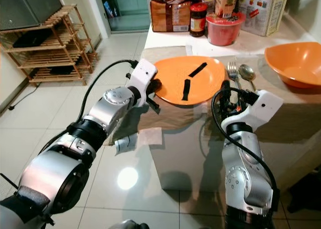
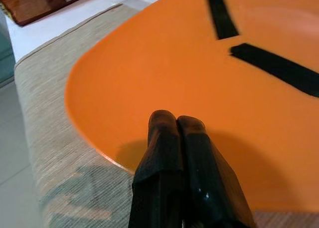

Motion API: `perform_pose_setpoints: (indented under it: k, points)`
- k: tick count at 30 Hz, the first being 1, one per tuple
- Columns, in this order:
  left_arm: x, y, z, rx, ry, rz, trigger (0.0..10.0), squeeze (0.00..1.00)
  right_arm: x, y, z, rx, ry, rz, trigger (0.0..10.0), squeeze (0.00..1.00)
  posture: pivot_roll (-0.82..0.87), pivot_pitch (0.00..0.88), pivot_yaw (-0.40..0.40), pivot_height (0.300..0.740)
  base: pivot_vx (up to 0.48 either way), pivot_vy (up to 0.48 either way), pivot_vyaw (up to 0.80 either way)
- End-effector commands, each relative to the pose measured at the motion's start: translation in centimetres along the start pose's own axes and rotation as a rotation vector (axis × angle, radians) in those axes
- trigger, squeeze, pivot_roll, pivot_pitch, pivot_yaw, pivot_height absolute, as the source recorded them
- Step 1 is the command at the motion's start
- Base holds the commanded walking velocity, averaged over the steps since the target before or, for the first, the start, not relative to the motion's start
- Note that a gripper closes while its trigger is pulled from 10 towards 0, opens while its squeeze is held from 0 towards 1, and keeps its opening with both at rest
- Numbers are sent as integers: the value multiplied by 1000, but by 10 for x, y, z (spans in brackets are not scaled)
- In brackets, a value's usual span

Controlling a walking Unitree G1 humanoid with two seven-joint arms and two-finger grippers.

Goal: Setting the table

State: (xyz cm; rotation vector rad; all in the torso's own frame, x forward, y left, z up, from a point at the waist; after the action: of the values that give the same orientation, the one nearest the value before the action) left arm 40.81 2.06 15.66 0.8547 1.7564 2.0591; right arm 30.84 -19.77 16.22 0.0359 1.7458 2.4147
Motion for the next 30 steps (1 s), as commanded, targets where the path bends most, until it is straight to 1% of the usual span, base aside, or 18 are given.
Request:
perform_pose_setpoints:
  k: [1,4,5,6,9,14,15,20,21,25,26,27,28,29,30]
  points:
    - [3,-22,0,8,-18,73,10000,0,-2,-3,2,-33,9,16,10000,0,-16,0,134,735,0,0,0]
    - [3,-22,-3,12,-35,66,10000,0,-3,-5,2,-44,9,22,10000,0,-13,0,135,735,0,0,0]
    - [4,-24,-10,18,-77,50,10000,0,-5,-11,2,-61,13,43,10000,0,-9,0,134,735,0,0,0]
    - [5,-23,-14,22,-99,38,10000,0,-6,-15,2,-73,17,55,10000,0,-8,0,133,735,0,0,0]
    - [6,-18,-20,24,-143,6,10000,0,-8,-22,1,-94,22,82,10000,0,-4,0,134,735,0,0,0]
    - [7,-15,-24,29,-177,-19,10000,0,-13,-29,1,-100,22,99,10000,0,0,0,133,735,0,0,0]
    - [9,-11,-28,28,-206,-40,10000,0,-17,-30,4,-91,35,101,10000,0,3,0,130,735,0,0,0]
    - [11,-3,-31,29,-231,-78,10000,0,-19,-30,8,-85,47,98,10000,0,6,0,126,735,0,0,0]
    - [13,5,-33,28,-245,-112,10000,0,-19,-30,8,-82,50,97,10000,0,7,0,124,735,0,0,0]
    - [15,22,-36,29,-263,-176,10000,0,-15,-32,4,-73,42,101,10000,0,5,0,123,735,0,0,0]
    - [15,22,-36,29,-263,-176,10000,0,-15,-32,4,-73,42,101,10000,0,5,0,123,735,0,0,0]
    - [15,30,-37,31,-265,-206,10000,0,-13,-33,3,-63,34,100,10000,0,3,0,123,735,0,0,0]
    - [16,34,-37,33,-266,-218,10000,0,-12,-33,2,-57,32,98,10000,0,1,0,123,735,0,0,0]
    - [16,39,-37,30,-260,-231,10000,0,-11,-31,1,-33,24,85,10000,0,1,0,123,735,0,0,0]
    - [17,43,-36,27,-248,-243,10000,0,-9,-27,1,11,24,66,10000,0,1,0,122,735,0,0,0]
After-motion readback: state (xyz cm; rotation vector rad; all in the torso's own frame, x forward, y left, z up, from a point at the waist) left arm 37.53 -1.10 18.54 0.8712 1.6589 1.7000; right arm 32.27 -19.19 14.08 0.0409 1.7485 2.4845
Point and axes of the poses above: a point about 5 cm out from each wrist's last joint towards the gripper, its own x axis pointing back from the gripper into the wrist, its own y axis along the axis of the wrist's last joint, z = x × y, the point moved 3 cm from there along -x, pointing out of the wrist towards the gripper, and after that the axes turned 8 degrees about x, right-handed, at the moved point
